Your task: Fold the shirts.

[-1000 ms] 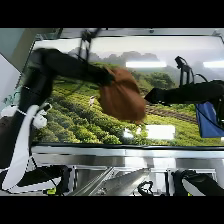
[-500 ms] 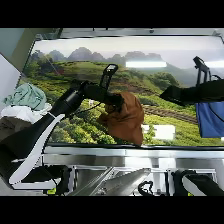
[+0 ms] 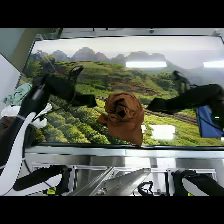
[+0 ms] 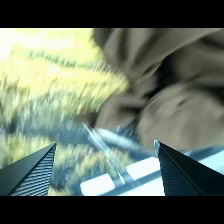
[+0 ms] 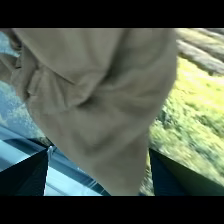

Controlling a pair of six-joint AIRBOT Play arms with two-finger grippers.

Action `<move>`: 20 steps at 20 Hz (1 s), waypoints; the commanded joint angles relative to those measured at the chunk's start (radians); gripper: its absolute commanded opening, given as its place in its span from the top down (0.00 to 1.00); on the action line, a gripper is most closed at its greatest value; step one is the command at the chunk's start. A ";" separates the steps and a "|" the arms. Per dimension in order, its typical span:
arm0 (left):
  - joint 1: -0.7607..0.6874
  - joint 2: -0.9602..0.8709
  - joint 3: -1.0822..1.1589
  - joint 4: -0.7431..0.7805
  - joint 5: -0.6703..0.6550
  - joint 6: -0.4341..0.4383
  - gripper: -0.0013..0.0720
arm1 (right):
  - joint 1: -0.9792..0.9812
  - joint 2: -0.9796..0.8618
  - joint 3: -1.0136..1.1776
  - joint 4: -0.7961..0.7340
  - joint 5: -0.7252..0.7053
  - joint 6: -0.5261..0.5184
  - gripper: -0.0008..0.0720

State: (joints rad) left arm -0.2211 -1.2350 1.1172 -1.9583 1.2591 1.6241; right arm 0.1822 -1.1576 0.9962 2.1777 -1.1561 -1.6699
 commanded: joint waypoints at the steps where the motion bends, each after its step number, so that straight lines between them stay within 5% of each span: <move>1: 0.053 0.115 -0.319 -0.140 -0.184 0.033 0.02 | 0.189 -0.089 -0.004 0.017 0.203 0.011 0.02; 5: -0.017 0.088 -0.547 -0.299 -0.471 0.119 0.02 | 0.283 -0.223 0.034 0.049 0.223 0.026 0.02; 9: -0.107 -0.014 -0.495 -0.321 -0.592 0.144 0.02 | 0.293 -0.272 0.063 0.048 0.254 0.047 0.03; 10: -0.115 -0.046 -0.465 -0.320 -0.603 0.144 0.02 | 0.293 -0.274 0.063 0.049 0.269 0.047 0.11; 11: -0.119 -0.082 -0.426 -0.320 -0.597 0.144 0.15 | 0.293 -0.273 0.063 0.048 0.271 0.046 0.42; 13: -0.119 -0.139 -0.364 -0.313 -0.572 0.144 0.50 | 0.293 -0.273 0.063 0.040 0.253 0.044 0.66; 14: -0.119 -0.158 -0.341 -0.310 -0.561 0.147 0.77 | 0.292 -0.273 0.063 0.039 0.240 0.032 0.91; 16: -0.115 -0.180 -0.316 -0.288 -0.560 0.149 0.97 | 0.292 -0.273 0.063 0.023 0.239 0.032 0.95; 20: -0.074 -0.185 -0.312 -0.284 -0.499 0.172 0.96 | 0.269 -0.266 0.063 0.015 0.237 0.031 0.95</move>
State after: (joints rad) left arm -0.3183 -1.4082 0.7898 -2.2520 0.7139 1.7744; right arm 0.4625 -1.4269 1.0588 2.2002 -0.9173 -1.6360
